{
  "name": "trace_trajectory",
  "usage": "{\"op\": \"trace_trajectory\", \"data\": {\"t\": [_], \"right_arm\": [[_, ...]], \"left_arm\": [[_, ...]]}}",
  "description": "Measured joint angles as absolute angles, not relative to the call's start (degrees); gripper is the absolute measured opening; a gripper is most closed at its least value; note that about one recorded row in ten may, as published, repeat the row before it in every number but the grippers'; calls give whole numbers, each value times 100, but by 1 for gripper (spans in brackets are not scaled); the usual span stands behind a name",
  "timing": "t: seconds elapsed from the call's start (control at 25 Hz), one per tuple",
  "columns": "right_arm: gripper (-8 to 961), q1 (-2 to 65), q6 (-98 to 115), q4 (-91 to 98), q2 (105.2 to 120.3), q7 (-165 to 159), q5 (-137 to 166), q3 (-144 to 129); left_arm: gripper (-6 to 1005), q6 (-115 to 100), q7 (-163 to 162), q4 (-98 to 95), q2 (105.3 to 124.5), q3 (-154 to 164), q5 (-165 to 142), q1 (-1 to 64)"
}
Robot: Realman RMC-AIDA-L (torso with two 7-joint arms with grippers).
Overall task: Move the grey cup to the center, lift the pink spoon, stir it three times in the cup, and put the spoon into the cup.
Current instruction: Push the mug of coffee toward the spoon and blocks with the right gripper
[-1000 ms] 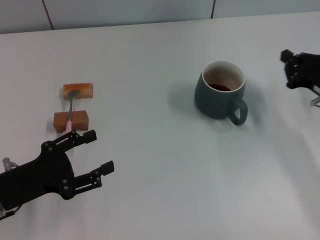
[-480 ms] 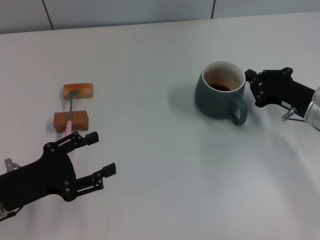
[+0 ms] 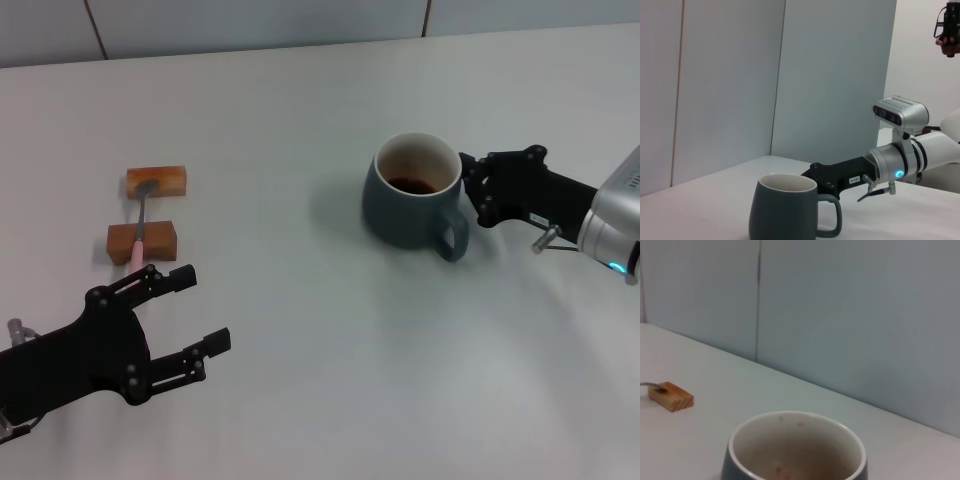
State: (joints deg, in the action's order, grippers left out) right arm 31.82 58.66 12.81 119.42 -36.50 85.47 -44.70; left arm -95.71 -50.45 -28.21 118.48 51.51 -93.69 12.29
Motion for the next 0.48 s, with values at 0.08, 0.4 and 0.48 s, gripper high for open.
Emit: {"op": "trace_trajectory", "data": {"t": [0.08, 0.4, 0.48], "right_arm": [[0, 3271, 5867, 1194, 11946, -3648, 8552, -4478], [-1, 3651, 5881, 837, 11957, -3647, 8551, -4651], [-1, 3754, 5886, 712, 11959, -3644, 8543, -4693]], "left_arm": [[811, -9576, -5044, -2821, 11847, 5151, -9369, 1223], [812, -9576, -5044, -2821, 11848, 5150, -9369, 1206], [812, -9576, -5045, -2821, 11847, 5150, -9368, 1206]]}}
